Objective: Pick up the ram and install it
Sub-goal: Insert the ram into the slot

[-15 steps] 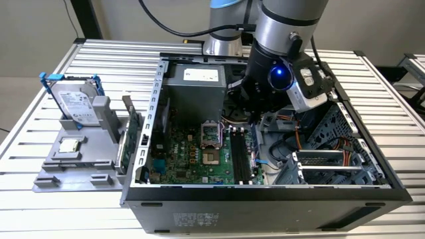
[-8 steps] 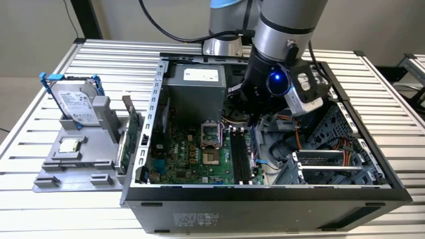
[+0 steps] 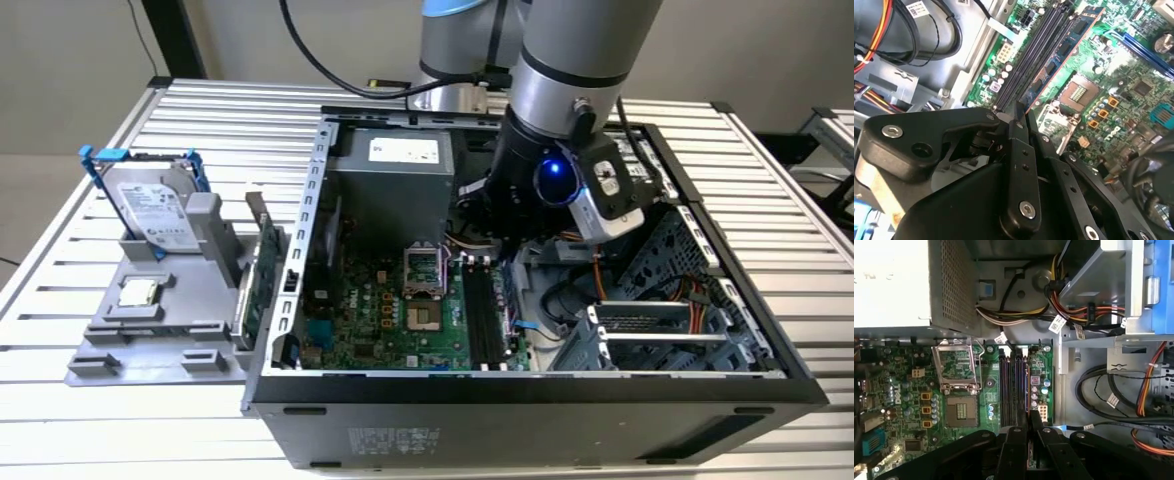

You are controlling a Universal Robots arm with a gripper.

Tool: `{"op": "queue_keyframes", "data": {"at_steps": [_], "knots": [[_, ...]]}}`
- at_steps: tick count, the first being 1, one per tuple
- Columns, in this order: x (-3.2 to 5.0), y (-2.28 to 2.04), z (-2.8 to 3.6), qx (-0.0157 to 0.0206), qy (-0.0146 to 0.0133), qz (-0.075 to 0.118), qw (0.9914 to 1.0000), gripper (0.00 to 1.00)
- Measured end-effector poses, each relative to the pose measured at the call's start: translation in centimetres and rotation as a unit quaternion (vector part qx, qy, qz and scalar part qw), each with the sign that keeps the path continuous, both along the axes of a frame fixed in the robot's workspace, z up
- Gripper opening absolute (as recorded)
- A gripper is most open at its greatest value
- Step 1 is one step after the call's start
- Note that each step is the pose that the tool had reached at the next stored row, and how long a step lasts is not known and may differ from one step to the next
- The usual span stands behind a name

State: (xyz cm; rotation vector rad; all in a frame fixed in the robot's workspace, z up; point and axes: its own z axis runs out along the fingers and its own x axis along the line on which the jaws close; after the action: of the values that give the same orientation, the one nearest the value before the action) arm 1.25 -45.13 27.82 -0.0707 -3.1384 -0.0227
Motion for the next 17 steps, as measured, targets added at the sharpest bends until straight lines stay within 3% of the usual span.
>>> {"op": "queue_keyframes", "data": {"at_steps": [17], "knots": [[0.09, 0.0, -3.27, 0.0001, 0.0, 0.0, 1.0, 0.0]]}}
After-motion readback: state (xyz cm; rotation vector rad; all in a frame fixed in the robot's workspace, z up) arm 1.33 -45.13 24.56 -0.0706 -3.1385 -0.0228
